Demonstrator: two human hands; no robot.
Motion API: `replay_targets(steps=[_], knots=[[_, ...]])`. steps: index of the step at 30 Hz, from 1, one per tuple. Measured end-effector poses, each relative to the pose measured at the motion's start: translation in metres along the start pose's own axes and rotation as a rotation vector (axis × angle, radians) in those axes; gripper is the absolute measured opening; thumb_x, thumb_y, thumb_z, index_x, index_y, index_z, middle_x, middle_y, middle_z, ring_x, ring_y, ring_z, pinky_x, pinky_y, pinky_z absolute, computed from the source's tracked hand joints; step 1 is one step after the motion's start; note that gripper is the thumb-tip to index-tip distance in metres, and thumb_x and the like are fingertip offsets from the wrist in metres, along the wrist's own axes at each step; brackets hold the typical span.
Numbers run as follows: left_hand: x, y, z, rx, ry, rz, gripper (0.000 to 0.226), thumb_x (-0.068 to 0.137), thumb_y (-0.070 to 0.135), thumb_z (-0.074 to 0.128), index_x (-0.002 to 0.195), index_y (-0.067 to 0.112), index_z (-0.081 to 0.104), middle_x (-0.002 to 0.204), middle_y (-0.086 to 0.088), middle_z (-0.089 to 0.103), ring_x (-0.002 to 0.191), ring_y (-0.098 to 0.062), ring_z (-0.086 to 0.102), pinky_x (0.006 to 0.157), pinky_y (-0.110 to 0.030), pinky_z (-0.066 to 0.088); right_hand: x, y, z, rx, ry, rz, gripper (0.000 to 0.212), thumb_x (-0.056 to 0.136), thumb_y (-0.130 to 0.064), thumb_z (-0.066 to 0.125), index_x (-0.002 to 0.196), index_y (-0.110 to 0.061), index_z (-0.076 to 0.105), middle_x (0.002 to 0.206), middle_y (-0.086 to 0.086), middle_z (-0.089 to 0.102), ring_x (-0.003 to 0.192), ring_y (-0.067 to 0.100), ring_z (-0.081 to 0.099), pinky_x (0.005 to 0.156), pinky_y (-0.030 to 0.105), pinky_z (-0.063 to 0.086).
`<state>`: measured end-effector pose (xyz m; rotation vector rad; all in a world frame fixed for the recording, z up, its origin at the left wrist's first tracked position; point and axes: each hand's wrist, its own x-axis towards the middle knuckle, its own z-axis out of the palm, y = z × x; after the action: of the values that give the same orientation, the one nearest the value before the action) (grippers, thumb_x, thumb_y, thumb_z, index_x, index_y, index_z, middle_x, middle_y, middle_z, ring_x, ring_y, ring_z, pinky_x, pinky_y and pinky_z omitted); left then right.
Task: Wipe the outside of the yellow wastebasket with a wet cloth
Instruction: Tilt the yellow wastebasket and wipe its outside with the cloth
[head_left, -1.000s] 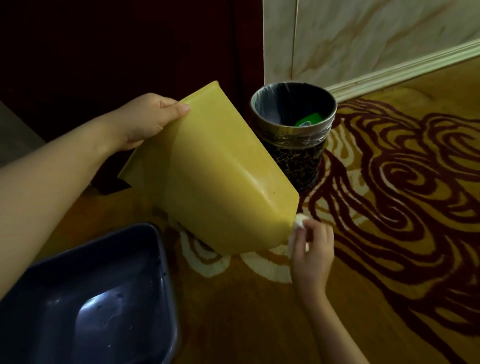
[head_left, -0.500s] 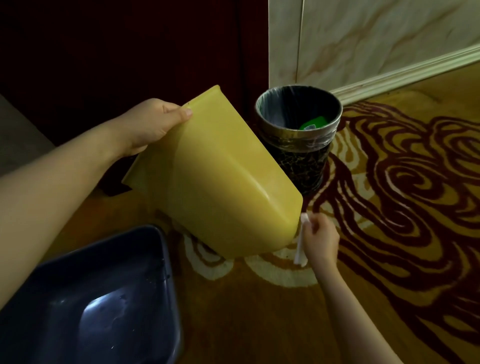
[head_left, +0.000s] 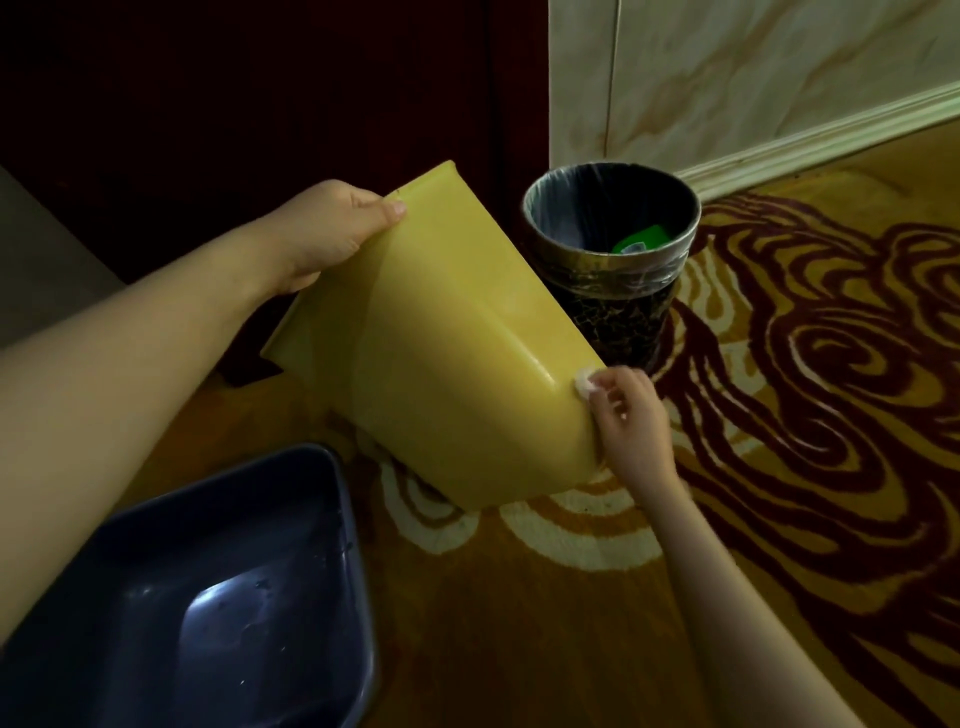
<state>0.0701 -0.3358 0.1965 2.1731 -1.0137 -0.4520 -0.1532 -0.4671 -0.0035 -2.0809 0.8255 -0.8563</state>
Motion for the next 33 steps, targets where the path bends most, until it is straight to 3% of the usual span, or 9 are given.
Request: replay_targets(steps=[6,10,14,16,19,23,26,29,33], knots=[[0.001,0.009,0.002,0.051,-0.050,0.042,0.037,0.094,0.036,0.041,0.116,0.012,0.059,0.095,0.004,0.062,0.090,-0.011,0.058,0.074,-0.028,0.044,-0.077,0.001,-0.005,0.015,0.055,-0.069,0.014,0.084,0.004,0.058,0.089,-0.009,0.058,0.093,-0.004,0.051,0.082,0.013,0.052,0.066,0.038,0.054],[0.001,0.019,0.006,0.067,-0.058,0.054,0.036,0.094,0.034,0.040,0.110,0.009,0.061,0.090,0.002,0.064,0.087,-0.012,0.060,0.070,-0.025,0.045,-0.033,-0.043,-0.012,0.055,0.144,-0.221,0.008,0.087,-0.004,0.054,0.091,-0.008,0.060,0.094,-0.004,0.051,0.084,0.013,0.052,0.069,0.027,0.047],[0.000,0.029,0.005,0.106,-0.006,0.044,0.036,0.094,0.033,0.042,0.108,0.008,0.062,0.083,0.004,0.061,0.080,-0.010,0.059,0.067,-0.021,0.043,0.009,-0.067,0.003,0.073,0.036,-0.282,0.007,0.091,-0.008,0.053,0.096,-0.010,0.058,0.098,0.000,0.053,0.090,0.018,0.053,0.074,0.028,0.046],[-0.003,0.031,0.005,0.198,0.018,0.052,0.038,0.094,0.033,0.042,0.109,0.005,0.062,0.080,0.002,0.060,0.074,-0.012,0.057,0.063,-0.021,0.041,-0.007,-0.053,0.014,0.073,0.001,-0.258,0.007,0.093,-0.012,0.050,0.096,-0.014,0.055,0.097,-0.004,0.050,0.087,0.014,0.052,0.073,0.025,0.044],[-0.008,0.028,0.012,0.325,0.014,0.058,0.041,0.094,0.032,0.042,0.088,-0.002,0.064,0.078,-0.016,0.059,0.073,-0.026,0.056,0.068,-0.031,0.042,-0.059,-0.017,0.025,0.032,-0.117,-0.117,0.013,0.093,-0.014,0.050,0.091,-0.027,0.050,0.090,-0.012,0.047,0.081,0.003,0.049,0.068,0.020,0.041],[-0.011,0.034,0.039,0.372,0.128,0.080,0.046,0.093,0.030,0.043,0.050,0.015,0.040,0.051,0.001,0.038,0.047,-0.017,0.036,0.047,-0.026,0.028,-0.078,-0.003,0.021,0.074,-0.062,0.084,0.017,0.089,-0.006,0.055,0.092,-0.022,0.054,0.087,-0.012,0.052,0.082,0.011,0.057,0.066,0.023,0.048],[-0.014,0.044,0.066,0.298,0.171,0.134,0.045,0.092,0.033,0.046,0.050,0.016,0.040,0.048,0.003,0.035,0.042,-0.014,0.033,0.045,-0.025,0.029,-0.052,-0.038,-0.003,0.229,0.026,0.104,0.017,0.091,-0.018,0.051,0.105,-0.026,0.053,0.091,-0.013,0.055,0.082,0.006,0.058,0.064,0.025,0.053],[-0.016,0.051,0.087,0.204,0.135,0.164,0.039,0.090,0.033,0.051,0.061,0.009,0.057,0.050,-0.001,0.042,0.045,-0.014,0.038,0.045,-0.024,0.029,-0.020,-0.080,-0.046,0.404,0.040,0.043,0.032,0.089,-0.027,0.048,0.119,-0.038,0.050,0.087,-0.013,0.055,0.076,0.004,0.057,0.059,0.020,0.053],[-0.021,0.058,0.103,0.060,-0.126,0.058,0.024,0.084,0.026,0.060,0.063,0.016,0.057,0.058,0.002,0.050,0.053,-0.010,0.045,0.049,-0.023,0.030,0.007,-0.123,-0.095,0.484,-0.015,0.096,0.023,0.091,-0.025,0.051,0.105,-0.039,0.062,0.093,-0.007,0.062,0.082,0.014,0.061,0.073,0.044,0.055]])
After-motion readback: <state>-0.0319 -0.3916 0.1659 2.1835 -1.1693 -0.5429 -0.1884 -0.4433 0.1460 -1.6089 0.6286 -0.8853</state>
